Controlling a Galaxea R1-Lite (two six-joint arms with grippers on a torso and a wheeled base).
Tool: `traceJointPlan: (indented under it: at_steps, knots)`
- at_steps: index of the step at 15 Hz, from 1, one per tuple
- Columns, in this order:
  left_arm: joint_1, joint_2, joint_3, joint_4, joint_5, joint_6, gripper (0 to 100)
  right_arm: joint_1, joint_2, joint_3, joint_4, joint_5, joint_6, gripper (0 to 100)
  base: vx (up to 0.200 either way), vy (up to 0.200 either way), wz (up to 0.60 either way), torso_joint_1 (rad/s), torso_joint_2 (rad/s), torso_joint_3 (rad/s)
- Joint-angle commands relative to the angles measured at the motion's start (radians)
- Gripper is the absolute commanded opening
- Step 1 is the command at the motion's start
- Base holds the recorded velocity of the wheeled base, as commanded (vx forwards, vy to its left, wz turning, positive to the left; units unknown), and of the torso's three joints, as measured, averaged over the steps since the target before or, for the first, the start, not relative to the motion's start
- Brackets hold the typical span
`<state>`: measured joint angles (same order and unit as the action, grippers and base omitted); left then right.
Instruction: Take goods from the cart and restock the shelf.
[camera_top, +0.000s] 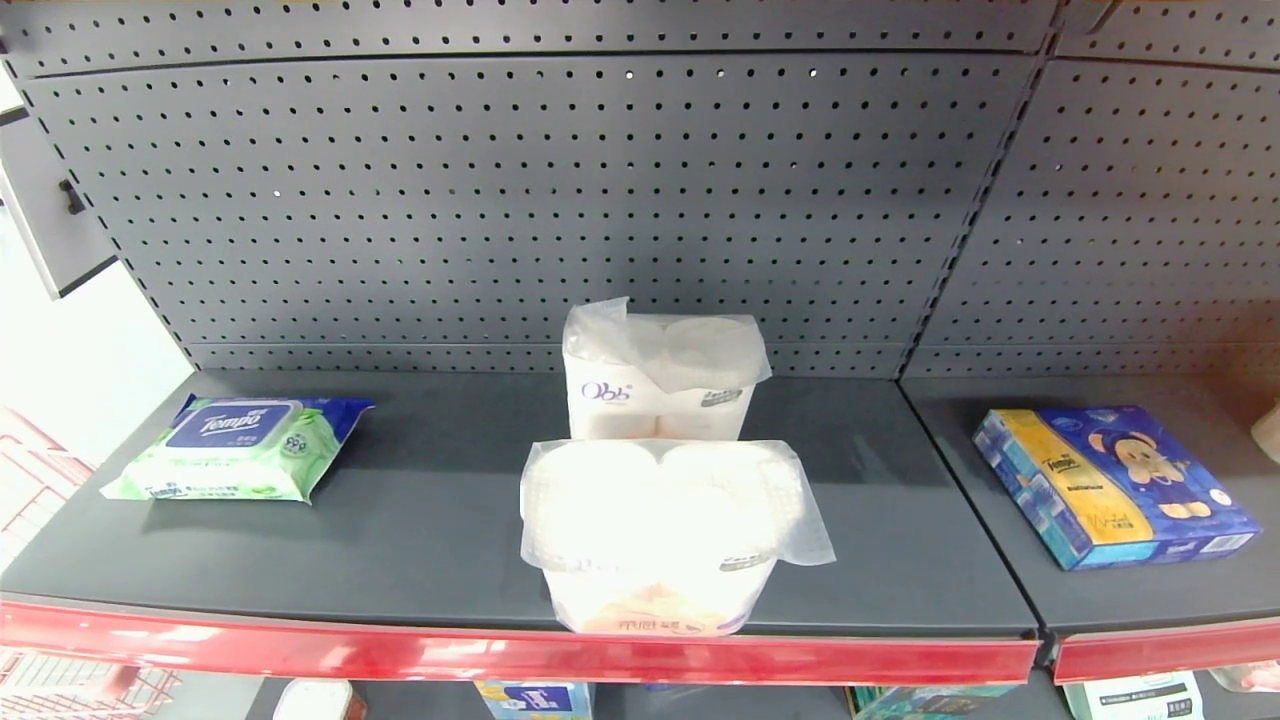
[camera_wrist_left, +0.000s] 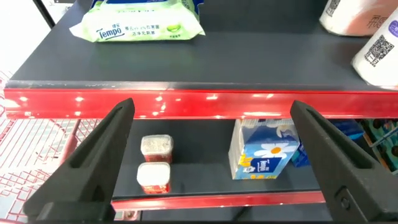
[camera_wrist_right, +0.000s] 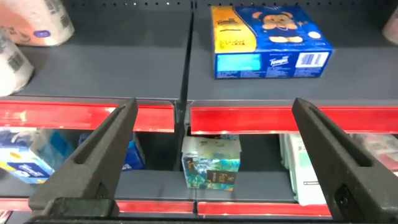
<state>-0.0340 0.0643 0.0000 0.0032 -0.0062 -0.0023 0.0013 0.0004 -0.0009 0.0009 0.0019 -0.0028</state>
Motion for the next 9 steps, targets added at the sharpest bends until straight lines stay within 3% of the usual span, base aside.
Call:
traceJointPlan:
  at_steps: [1, 9]
  knots:
    - [0.000, -0.001, 0.000, 0.000, 0.000, -0.001, 100, 0.000, 0.000, 0.001, 0.001, -0.003, 0.001, 100, 0.000, 0.000, 0.00, 0.000, 0.00, 0.000]
    - [0.000, -0.004, 0.000, 0.000, 0.000, -0.001, 100, 0.000, 0.000, 0.001, 0.001, -0.028, 0.004, 100, 0.000, 0.000, 0.00, 0.000, 0.00, 0.000]
